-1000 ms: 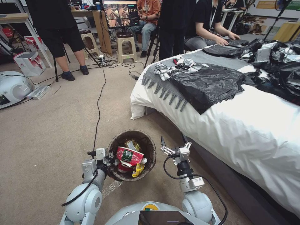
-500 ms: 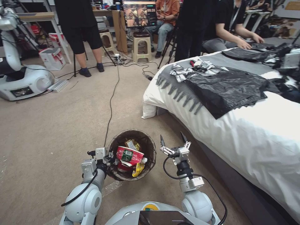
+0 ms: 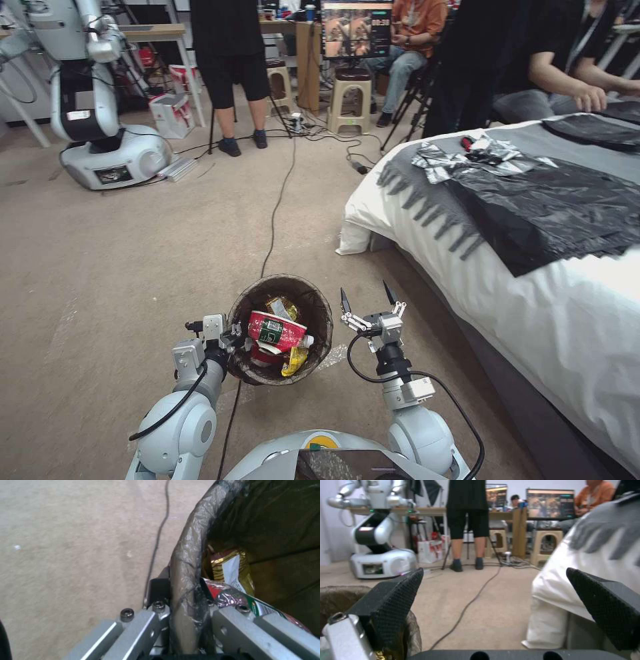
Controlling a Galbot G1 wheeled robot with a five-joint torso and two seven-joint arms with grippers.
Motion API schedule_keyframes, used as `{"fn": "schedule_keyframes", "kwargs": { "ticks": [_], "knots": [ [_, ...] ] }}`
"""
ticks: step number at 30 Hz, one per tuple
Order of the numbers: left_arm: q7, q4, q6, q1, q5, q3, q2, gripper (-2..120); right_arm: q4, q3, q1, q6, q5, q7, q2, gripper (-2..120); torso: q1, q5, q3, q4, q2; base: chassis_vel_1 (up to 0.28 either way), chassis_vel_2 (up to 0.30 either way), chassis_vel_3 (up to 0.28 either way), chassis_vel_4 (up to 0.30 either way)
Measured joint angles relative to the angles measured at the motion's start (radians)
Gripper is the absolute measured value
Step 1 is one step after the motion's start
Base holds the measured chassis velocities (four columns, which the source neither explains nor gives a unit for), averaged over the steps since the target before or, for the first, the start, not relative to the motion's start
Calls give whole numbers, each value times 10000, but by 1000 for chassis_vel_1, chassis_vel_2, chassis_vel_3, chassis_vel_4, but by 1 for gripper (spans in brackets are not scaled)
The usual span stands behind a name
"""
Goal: Pick up the trash bin, then pick up the garbage from the floor and place it into the trash bin.
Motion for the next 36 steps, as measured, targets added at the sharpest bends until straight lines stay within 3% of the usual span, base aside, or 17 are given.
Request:
{"fn": "schedule_keyframes", "kwargs": {
  "ticks": [36],
  "knots": [
    [39, 213, -226, -122, -78, -119, -11, 3, 107, 2, 13, -3, 0, -127, 9, 100, -1, 0, 0, 1, 0, 82, 83, 85, 79]
  ]
}}
